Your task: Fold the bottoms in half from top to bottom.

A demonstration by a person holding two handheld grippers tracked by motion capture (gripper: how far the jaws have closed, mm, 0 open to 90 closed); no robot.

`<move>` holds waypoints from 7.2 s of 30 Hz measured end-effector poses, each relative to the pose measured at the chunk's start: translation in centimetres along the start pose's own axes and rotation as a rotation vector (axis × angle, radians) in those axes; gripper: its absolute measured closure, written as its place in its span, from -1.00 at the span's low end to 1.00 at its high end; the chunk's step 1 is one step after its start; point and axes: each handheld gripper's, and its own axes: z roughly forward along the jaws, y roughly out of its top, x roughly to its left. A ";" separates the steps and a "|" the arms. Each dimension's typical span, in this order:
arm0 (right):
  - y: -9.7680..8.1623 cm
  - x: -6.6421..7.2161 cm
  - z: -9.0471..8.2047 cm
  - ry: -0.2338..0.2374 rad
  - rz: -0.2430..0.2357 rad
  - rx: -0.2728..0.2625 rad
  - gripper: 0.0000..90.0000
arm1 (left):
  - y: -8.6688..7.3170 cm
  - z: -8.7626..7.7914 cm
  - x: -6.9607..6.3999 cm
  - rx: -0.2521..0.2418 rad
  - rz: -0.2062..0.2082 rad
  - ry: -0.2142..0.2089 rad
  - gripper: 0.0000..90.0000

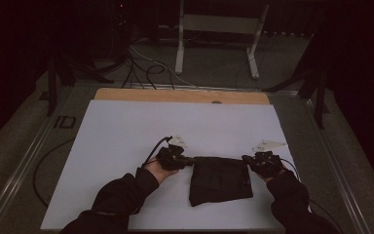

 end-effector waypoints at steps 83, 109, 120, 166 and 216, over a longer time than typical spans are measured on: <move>-5.6 8.2 -2.1 0.313 -0.046 0.125 1.00 | -3.5 0.5 -5.7 0.065 0.121 -0.240 0.76; -5.5 8.8 -2.7 0.330 -0.069 0.075 0.58 | -3.9 0.1 -6.8 0.042 0.177 -0.316 0.09; -4.4 8.3 -3.3 0.309 -0.043 0.008 -0.32 | -3.2 -0.4 -7.0 -0.002 0.160 -0.289 -0.62; 0.1 3.4 -2.4 -0.025 0.107 -0.097 -0.76 | 0.0 -1.1 -3.6 -0.101 -0.048 0.015 -1.00; -3.6 2.4 1.8 -0.034 0.237 0.065 -0.78 | -1.8 4.2 -1.4 0.005 -0.206 -0.022 -0.89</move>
